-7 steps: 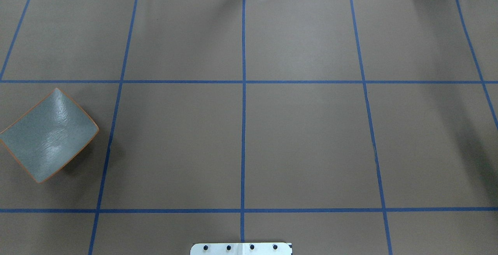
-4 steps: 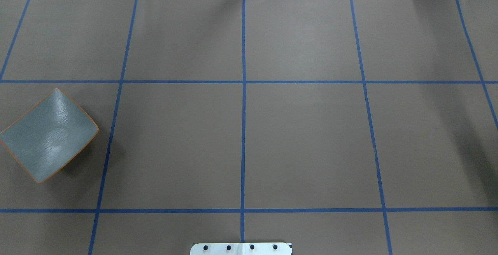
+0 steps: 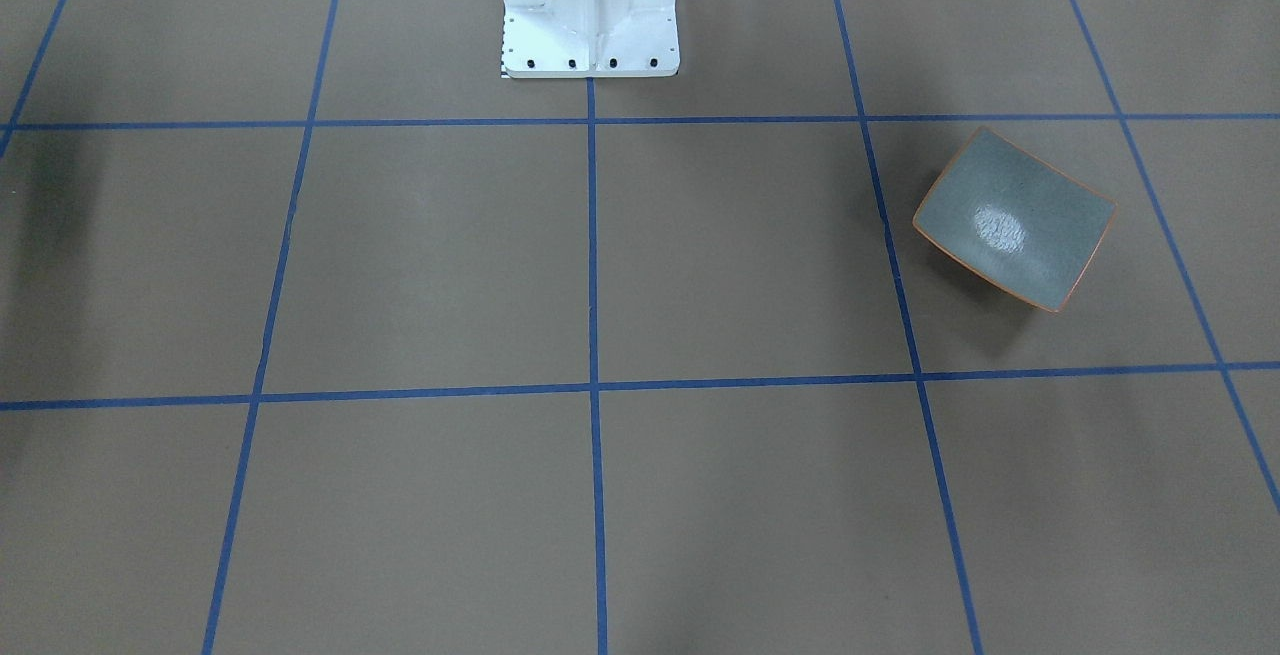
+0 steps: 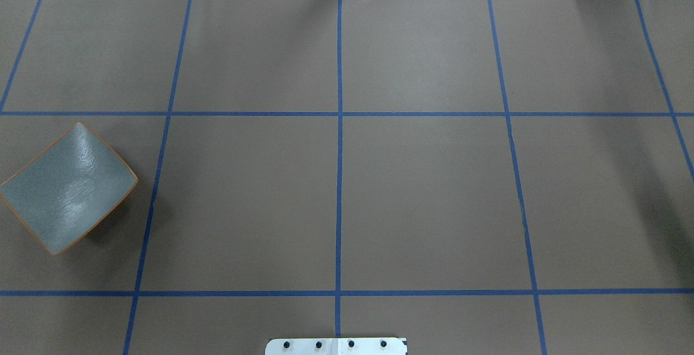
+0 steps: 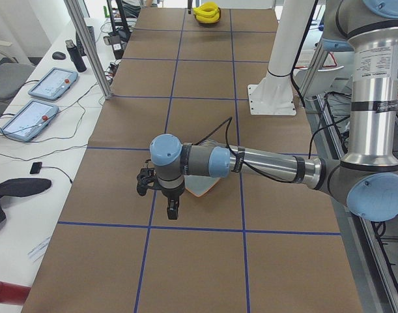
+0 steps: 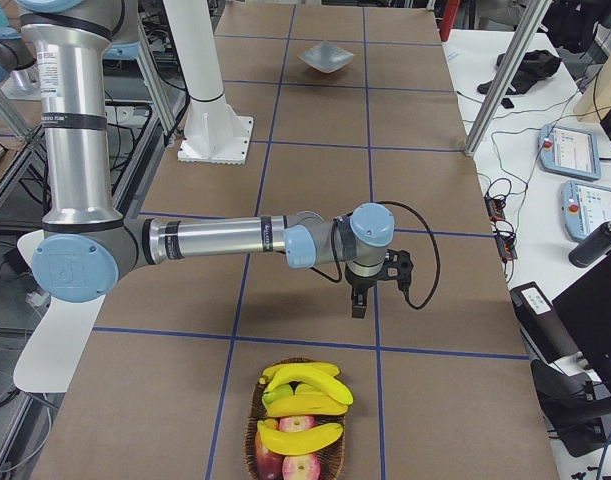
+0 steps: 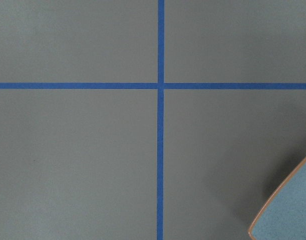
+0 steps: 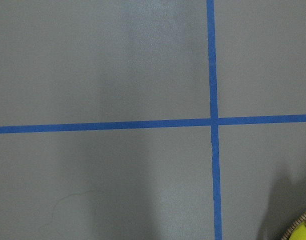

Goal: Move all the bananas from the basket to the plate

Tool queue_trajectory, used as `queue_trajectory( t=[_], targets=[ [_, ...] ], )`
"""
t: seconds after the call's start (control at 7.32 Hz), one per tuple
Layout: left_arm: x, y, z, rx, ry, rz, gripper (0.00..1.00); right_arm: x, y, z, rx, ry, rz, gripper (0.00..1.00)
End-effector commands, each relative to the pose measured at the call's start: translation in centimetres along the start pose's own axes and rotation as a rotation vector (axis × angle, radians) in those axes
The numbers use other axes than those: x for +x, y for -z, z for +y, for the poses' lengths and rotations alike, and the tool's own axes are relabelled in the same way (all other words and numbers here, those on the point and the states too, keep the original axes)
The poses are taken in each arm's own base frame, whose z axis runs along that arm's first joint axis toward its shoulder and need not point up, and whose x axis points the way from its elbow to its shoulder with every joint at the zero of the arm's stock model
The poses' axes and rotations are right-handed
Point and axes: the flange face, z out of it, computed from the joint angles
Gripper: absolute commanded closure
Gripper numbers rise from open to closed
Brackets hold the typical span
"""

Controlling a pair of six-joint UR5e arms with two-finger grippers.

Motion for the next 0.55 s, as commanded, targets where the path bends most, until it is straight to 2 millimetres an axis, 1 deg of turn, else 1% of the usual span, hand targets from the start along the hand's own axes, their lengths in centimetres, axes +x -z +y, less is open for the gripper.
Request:
queue_trajectory(
  t=[0.0,0.14,0.27,0.41],
  targets=[
    [-0.1,-0.1,0.3,-0.002,0.0,0.0,0.0,1.3,-0.2,0.1,0.021,-0.023,0.094,0.01],
    [-0.1,0.0,0.5,-0.001,-0.001,0.0,0.0,2.0,0.0,-0.2,0.05,-0.055,0.181,0.05],
    [0.1,0.1,0.5,0.002,-0.004,0.0,0.0,2.6,-0.1,-0.3,0.061,-0.094,0.22,0.09],
    [0.1,0.1,0.5,0.004,-0.005,0.0,0.0,3.4,-0.9,-0.2,0.042,-0.113,0.238,0.09]
  ],
)
